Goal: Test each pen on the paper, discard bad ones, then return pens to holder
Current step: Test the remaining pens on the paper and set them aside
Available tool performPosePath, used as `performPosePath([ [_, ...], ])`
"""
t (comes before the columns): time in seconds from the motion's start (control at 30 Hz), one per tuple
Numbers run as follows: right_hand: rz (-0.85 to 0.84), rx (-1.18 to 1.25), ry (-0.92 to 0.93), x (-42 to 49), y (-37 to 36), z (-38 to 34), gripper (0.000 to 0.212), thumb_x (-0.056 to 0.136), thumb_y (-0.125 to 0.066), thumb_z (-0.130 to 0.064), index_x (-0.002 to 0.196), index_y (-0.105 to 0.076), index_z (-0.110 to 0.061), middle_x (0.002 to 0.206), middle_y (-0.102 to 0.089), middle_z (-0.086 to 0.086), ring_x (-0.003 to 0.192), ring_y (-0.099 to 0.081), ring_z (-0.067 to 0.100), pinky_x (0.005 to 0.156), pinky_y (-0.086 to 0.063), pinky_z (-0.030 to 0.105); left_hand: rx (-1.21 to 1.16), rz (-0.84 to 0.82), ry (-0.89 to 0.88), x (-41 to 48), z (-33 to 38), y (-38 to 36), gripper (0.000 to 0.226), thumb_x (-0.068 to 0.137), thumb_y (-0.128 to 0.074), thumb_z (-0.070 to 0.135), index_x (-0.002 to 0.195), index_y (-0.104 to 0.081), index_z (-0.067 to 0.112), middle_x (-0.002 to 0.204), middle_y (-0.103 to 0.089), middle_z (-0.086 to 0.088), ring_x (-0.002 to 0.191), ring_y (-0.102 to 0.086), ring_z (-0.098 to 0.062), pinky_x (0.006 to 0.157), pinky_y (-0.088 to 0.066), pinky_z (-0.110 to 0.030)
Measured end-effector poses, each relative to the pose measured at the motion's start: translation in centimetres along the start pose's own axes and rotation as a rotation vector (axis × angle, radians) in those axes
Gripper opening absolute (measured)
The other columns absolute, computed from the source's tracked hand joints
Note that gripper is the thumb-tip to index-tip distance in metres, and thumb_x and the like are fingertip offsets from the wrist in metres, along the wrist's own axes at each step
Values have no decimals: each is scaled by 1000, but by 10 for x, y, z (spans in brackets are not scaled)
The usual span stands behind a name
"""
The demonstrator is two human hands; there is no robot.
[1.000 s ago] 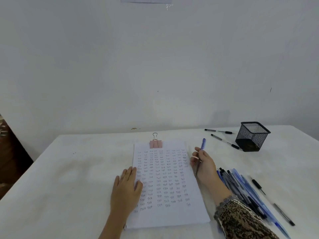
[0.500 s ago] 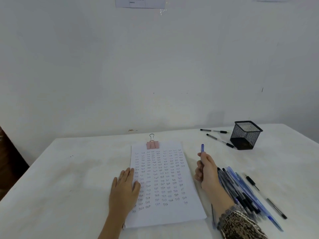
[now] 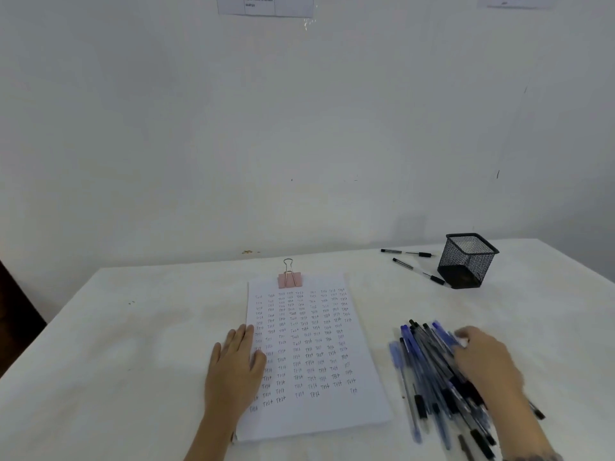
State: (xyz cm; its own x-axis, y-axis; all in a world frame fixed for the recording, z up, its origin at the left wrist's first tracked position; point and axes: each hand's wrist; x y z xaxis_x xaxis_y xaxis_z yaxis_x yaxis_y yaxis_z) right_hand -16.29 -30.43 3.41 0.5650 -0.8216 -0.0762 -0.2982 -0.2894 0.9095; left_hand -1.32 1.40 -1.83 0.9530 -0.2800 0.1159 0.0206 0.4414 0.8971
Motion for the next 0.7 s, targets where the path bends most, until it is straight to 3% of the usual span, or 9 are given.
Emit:
performPosePath([
  [0.07,-31,-28,10,0,-3,7,25,91,-50,-24,113,-60,-19,100,-60,7,91,-56,29,80,-49,37,7,2,-1,0,-1,-1,57,92,-18,39,147,-15,20,155,-14,5,143,-7,-10,117,-1,-31],
  [0.17,5,25,43,-2,-2,10,29,90,-54,-23,118,-56,-20,109,-59,9,92,-55,28,75,-46,34,30,-2,-2,-1,-1,-2,73,79,-6,46,147,-15,20,154,-14,5,143,-8,-10,116,-2,-30],
  [0.23,-29,-1,32,1,2,10,22,89,-54,-28,111,-57,-25,106,-57,5,89,-54,25,79,-48,36,37,-10,4,0,-1,-1,76,76,-3,46,147,-14,21,155,-13,6,143,-7,-10,116,-1,-30],
  [0.37,-58,-26,51,14,17,-3,14,90,-50,-31,102,-57,-27,114,-57,6,98,-53,27,85,-47,37,39,-15,10,0,0,0,63,88,-10,42,147,-11,21,155,-10,7,143,-4,-9,116,0,-30],
  [0.47,-22,48,125,37,21,-31,10,91,-49,-23,96,-58,-22,110,-61,9,92,-54,27,81,-45,35,37,-20,10,0,-2,-1,57,94,-19,40,147,-10,21,155,-9,7,143,-3,-8,117,1,-29],
  [0.53,-19,56,163,64,13,-54,19,92,-47,-17,101,-63,-17,112,-62,11,92,-55,28,82,-46,35,52,-22,9,0,-2,-1,72,82,-5,53,147,-10,22,155,-9,8,143,-3,-8,116,1,-28],
  [0.6,-30,28,203,89,3,-75,27,92,-44,-10,112,-63,-12,120,-59,12,105,-56,30,86,-46,35,63,-19,4,0,-1,-2,81,74,3,55,147,-10,22,155,-9,8,143,-3,-8,116,2,-29],
  [0.7,-66,-149,292,117,-10,-94,40,93,-38,-5,132,-46,-6,134,-45,16,120,-47,31,97,-41,36,35,-5,10,-1,-1,-1,95,60,12,55,147,-12,23,155,-10,8,143,-4,-8,115,2,-28],
])
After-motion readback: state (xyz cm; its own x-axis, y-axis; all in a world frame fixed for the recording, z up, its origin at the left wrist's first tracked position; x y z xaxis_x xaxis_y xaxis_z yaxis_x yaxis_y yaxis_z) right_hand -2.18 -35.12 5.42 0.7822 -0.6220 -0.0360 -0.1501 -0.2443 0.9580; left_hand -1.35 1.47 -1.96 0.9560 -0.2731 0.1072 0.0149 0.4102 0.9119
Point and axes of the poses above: each hand's wrist, its own x-axis towards the middle knuckle, its own y-axis out of the back of the hand, z = x × y
